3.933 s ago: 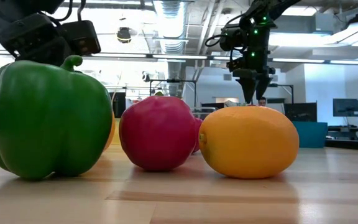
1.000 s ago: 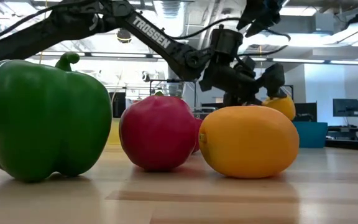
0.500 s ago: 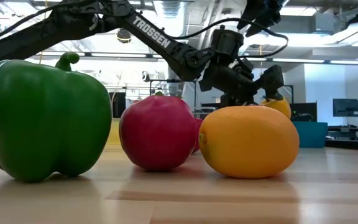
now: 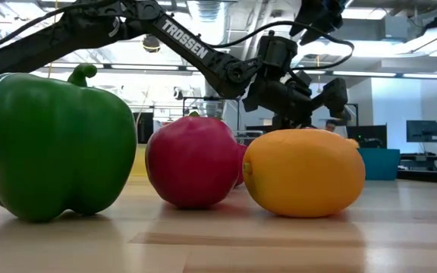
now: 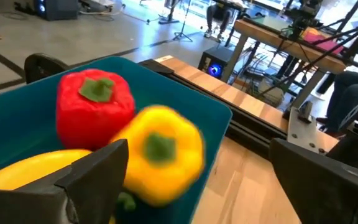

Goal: Sort produce into baskets
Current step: Put the yellow bell pepper into the blue bin, then put the right orange tomato into the transparent bin

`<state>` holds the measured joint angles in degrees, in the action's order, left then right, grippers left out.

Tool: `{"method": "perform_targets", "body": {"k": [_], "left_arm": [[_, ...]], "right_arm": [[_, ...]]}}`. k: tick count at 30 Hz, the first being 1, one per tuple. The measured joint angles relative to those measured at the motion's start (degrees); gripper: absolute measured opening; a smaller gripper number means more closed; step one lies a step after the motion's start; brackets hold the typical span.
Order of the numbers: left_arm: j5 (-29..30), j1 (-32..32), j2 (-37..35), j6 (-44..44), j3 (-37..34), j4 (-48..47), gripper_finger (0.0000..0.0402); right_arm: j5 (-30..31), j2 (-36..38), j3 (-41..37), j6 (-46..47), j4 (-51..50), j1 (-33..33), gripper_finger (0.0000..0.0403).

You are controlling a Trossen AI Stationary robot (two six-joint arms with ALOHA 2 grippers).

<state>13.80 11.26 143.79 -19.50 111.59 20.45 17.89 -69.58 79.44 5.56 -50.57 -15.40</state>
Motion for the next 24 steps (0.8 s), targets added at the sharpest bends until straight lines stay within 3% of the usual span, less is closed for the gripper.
{"method": "perform_targets", "body": {"k": [7, 13, 17, 24], "left_arm": [[-0.15, 0.0, -1.71, 2.92, -0.02, -1.23, 0.0382], [-0.44, 0.0, -7.11, 12.88, 0.0, -6.62, 0.0382], [-0.26, 0.11, -11.73, 18.99, 0.02, -16.29, 0.0382], [0.05, 0.75, -19.15, 21.05, -0.01, -36.98, 0.0382]], "right_arm": [[0.02, -0.02, 0.0, 0.0, -2.39, 0.0, 0.0392], [0.02, -0.02, 0.0, 0.01, -4.78, 0.04, 0.0392], [-0.12, 0.41, 0.02, 0.01, -4.07, 0.11, 0.0392], [0.23, 2.44, -0.15, -0.26, -4.73, 0.0, 0.0392]]}}
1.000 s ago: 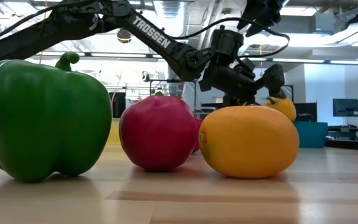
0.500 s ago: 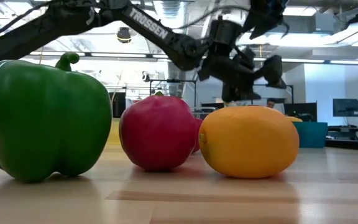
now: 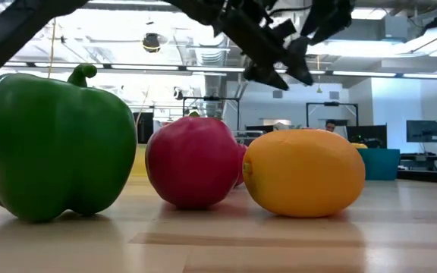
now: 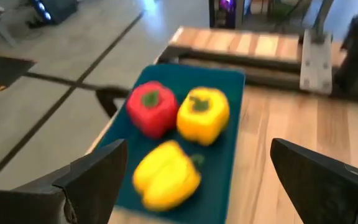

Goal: Sort produce into baskets
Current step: Put the right orange tomato into the transparent bin

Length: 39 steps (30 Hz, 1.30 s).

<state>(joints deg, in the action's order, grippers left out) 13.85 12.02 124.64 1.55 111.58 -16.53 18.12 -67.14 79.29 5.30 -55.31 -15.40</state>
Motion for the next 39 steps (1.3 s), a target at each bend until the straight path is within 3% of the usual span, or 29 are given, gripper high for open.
{"method": "perform_targets", "body": {"k": [5, 11, 19, 26, 32, 39], "left_arm": [[-0.05, 0.1, -1.47, 0.85, -1.96, -8.04, 0.0382], [-1.11, 0.16, -5.98, 0.92, -7.4, -9.26, 0.0382], [-1.09, 0.15, -21.81, -1.63, -28.42, -2.28, 0.0382], [-1.04, -1.17, -35.29, -3.86, -45.89, 2.91, 0.0382], [-1.02, -3.49, -43.48, -5.81, -55.31, 4.5, 0.0382], [-1.03, -6.25, -49.27, -7.51, -61.13, 4.37, 0.0382]], "right_arm": [[0.04, 2.0, 0.1, 0.1, -1.15, -0.03, 0.0392], [-0.36, 3.57, 0.1, 2.66, -2.04, 0.52, 0.0392], [-1.74, 1.99, 0.1, 4.35, -6.87, 5.26, 0.0392], [-1.78, -1.38, 0.1, 11.68, -5.75, 8.09, 0.0392], [-2.36, -4.44, 0.1, 17.79, -5.44, 9.26, 0.0392], [-4.62, -10.18, 0.1, 18.71, -5.41, 11.97, 0.0392]]}}
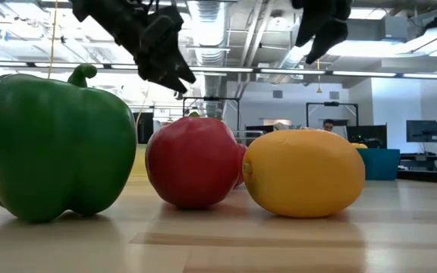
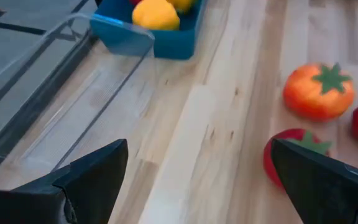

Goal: Sort produce into baskets
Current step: Put the right orange tomato into the transparent bin

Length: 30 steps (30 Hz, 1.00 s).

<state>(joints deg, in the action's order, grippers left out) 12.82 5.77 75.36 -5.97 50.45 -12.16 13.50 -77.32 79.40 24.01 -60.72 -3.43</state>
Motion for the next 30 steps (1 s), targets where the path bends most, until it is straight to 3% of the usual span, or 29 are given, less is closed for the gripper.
{"method": "perform_targets", "body": {"k": [9, 14, 17, 30], "left_arm": [[-0.04, -2.18, -0.51, -1.29, -0.3, -0.23, 0.0382], [-0.02, -3.04, -0.49, -1.34, -0.3, -0.3, 0.0382], [-0.02, -3.24, -0.49, -1.34, -0.3, -0.27, 0.0382], [0.0, -3.24, -0.45, -2.31, -0.3, -0.28, 0.0382]], "right_arm": [[-0.82, -9.4, 0.02, 0.13, -0.34, 3.63, 0.0392], [-8.52, -14.32, 0.02, -0.95, -0.35, 5.13, 0.0392], [-12.07, -16.95, 0.02, -5.69, -0.34, 6.37, 0.0392], [-12.28, -24.69, 0.04, -25.72, -0.47, 11.91, 0.0392]]}}
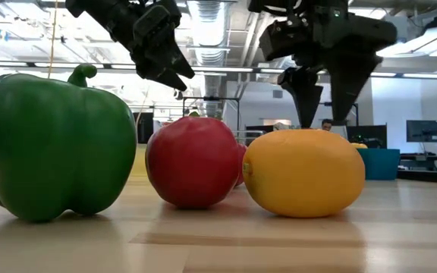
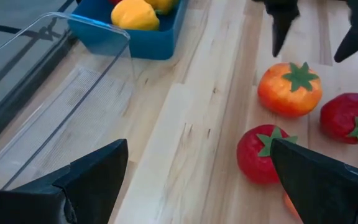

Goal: Sort produce into baskets
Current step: Put the right orange tomato into the transparent bin

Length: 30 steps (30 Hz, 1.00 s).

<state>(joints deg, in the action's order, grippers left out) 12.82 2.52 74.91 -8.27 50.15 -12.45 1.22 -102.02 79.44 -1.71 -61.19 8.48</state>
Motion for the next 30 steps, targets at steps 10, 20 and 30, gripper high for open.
{"method": "perform_targets", "body": {"k": [10, 20, 30], "left_arm": [[0.0, 0.0, 0.02, -0.17, 0.0, -0.02, 0.0382], [0.0, 0.0, 0.02, -0.17, 0.0, -0.02, 0.0382], [0.0, 0.0, 0.02, -0.17, 0.0, 0.0, 0.0382]], "right_arm": [[0.39, -0.24, 0.0, -9.8, 1.07, 0.91, 0.0392], [2.5, -0.46, 0.0, -23.28, 1.6, 0.85, 0.0392], [3.23, -0.46, 0.0, -30.48, 3.05, 0.82, 0.0392]]}}
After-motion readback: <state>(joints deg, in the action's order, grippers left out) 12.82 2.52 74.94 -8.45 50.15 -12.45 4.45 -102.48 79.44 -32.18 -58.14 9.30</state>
